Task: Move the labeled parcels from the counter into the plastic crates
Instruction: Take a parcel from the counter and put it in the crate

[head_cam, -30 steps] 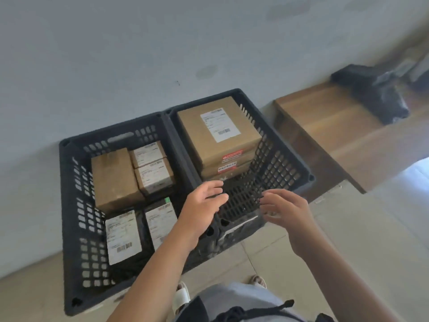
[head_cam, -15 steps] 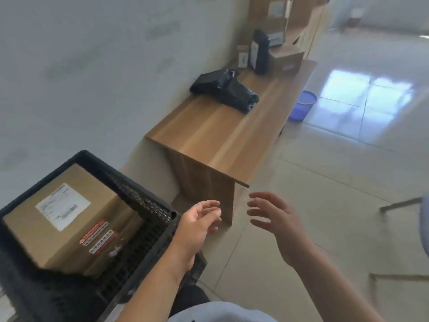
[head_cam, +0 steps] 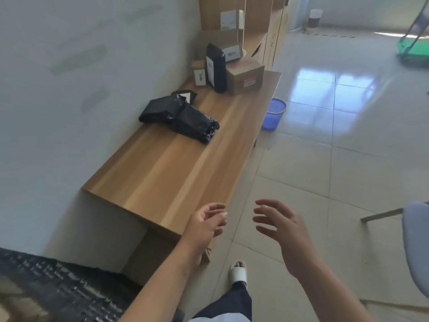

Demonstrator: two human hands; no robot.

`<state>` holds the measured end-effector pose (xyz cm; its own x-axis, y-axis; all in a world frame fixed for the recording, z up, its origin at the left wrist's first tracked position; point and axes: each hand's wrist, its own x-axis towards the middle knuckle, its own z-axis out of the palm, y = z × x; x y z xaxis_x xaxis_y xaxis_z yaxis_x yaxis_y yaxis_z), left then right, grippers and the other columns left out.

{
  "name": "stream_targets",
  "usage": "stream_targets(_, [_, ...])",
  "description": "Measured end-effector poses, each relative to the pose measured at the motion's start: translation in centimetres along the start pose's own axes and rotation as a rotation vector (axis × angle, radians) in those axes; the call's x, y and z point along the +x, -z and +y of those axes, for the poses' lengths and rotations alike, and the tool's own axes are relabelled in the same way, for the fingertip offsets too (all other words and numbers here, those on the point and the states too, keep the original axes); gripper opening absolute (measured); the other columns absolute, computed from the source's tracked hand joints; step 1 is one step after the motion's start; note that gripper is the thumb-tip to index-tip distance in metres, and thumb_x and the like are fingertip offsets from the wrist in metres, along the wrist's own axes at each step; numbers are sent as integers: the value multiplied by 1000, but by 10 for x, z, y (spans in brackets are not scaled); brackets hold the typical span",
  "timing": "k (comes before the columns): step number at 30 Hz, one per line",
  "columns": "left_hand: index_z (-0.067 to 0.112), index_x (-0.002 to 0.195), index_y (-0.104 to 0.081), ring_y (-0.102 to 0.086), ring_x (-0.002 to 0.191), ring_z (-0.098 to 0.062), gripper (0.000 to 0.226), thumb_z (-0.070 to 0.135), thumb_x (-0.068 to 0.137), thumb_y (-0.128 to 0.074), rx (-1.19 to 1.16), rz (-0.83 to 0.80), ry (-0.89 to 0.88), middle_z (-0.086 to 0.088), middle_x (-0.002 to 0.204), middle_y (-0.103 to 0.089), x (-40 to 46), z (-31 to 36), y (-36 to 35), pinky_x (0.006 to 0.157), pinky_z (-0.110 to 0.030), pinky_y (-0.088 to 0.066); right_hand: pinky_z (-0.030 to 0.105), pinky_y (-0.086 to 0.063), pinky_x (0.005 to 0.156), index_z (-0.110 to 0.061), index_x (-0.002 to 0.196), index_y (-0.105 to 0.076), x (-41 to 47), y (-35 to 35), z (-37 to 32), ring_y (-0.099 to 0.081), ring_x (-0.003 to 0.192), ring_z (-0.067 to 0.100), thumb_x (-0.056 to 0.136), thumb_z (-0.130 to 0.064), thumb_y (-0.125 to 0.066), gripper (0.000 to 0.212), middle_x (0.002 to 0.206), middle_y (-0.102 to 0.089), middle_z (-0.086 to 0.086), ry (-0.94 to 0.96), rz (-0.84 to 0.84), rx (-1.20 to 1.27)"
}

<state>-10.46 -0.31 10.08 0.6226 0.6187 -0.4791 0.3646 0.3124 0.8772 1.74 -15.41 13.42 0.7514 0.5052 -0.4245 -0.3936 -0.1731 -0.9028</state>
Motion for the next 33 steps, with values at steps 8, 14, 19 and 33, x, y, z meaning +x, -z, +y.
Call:
stream_targets(8, [29, 113, -73, -71, 106, -16, 16, 26, 98, -69, -90, 53, -20, 2, 114, -73, 132, 91, -21, 92, -33, -60, 38, -59, 84, -18, 94, -81, 132, -9, -94, -74, 90, 23, 98, -12, -66, 17, 91, -78, 6, 13, -52, -73])
stream_targets(14, [28, 111, -73, -67, 100, -13, 14, 24, 98, -69, -110, 160, -17, 1, 112, -71, 192, 119, -4, 89, -31, -59, 38, -61, 83, -21, 92, -82, 214, -30, -124, -75, 88, 21, 100, -14, -63, 21, 91, -79, 5, -23, -151, -116])
stream_targets(19, [34, 107, -71, -64, 106, -13, 12, 29, 96, -70, -61, 367, 37, 6, 113, -69, 251, 128, 27, 94, -36, -54, 35, -59, 76, -14, 101, -80, 311, -73, -140, -75, 87, 23, 101, -12, -63, 17, 96, -77, 11, -84, -287, -204])
stream_targets(33, [19, 155, -39, -49, 135, -26, 81, 48, 89, -76, -87, 910, 291, -4, 157, -44, 483, 230, 86, 95, -36, -38, 37, -62, 82, -28, 92, -83, 549, -141, -188, -77, 90, 20, 98, -18, -66, 21, 97, -79, 8, -314, -699, -379])
